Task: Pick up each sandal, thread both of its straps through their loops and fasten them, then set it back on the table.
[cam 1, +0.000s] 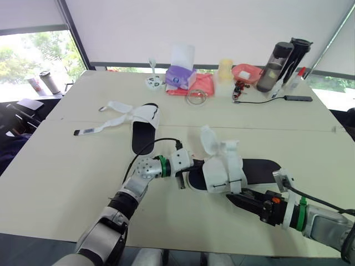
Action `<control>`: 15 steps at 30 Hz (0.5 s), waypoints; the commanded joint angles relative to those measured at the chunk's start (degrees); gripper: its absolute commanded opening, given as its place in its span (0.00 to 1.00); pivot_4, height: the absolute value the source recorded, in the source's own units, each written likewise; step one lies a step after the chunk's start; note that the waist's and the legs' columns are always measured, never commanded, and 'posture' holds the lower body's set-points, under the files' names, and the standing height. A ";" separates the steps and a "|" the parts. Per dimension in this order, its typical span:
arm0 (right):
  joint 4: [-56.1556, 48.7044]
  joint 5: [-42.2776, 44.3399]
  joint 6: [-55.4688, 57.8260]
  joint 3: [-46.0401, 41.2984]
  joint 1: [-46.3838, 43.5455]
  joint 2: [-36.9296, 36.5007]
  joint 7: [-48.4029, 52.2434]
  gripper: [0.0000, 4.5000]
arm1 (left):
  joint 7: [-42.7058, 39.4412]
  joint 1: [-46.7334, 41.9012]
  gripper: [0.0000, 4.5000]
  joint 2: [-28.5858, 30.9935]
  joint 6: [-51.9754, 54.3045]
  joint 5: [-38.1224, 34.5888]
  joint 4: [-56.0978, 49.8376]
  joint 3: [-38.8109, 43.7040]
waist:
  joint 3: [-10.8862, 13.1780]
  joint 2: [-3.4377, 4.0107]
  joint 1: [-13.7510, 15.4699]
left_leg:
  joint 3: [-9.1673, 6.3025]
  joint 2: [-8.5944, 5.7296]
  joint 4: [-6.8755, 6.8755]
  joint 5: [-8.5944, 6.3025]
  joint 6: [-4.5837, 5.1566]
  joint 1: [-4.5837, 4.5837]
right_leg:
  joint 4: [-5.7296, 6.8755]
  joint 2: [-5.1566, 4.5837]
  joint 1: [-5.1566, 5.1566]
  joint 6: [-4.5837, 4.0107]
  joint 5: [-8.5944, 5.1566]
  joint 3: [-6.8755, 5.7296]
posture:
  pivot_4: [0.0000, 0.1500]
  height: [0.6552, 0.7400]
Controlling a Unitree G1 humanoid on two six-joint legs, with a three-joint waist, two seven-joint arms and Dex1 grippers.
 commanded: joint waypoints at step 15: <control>-5.21 -3.77 -0.69 1.53 9.74 -6.13 7.44 0.00 | -9.70 5.13 0.00 1.21 10.80 -6.94 -11.64 -0.40 | -0.01 0.02 -0.03 | 0.01 0.00 -0.04 0.00 0.00 0.00 | -0.01 -0.02 0.01 0.00 0.00 0.00 | 1.00 1.00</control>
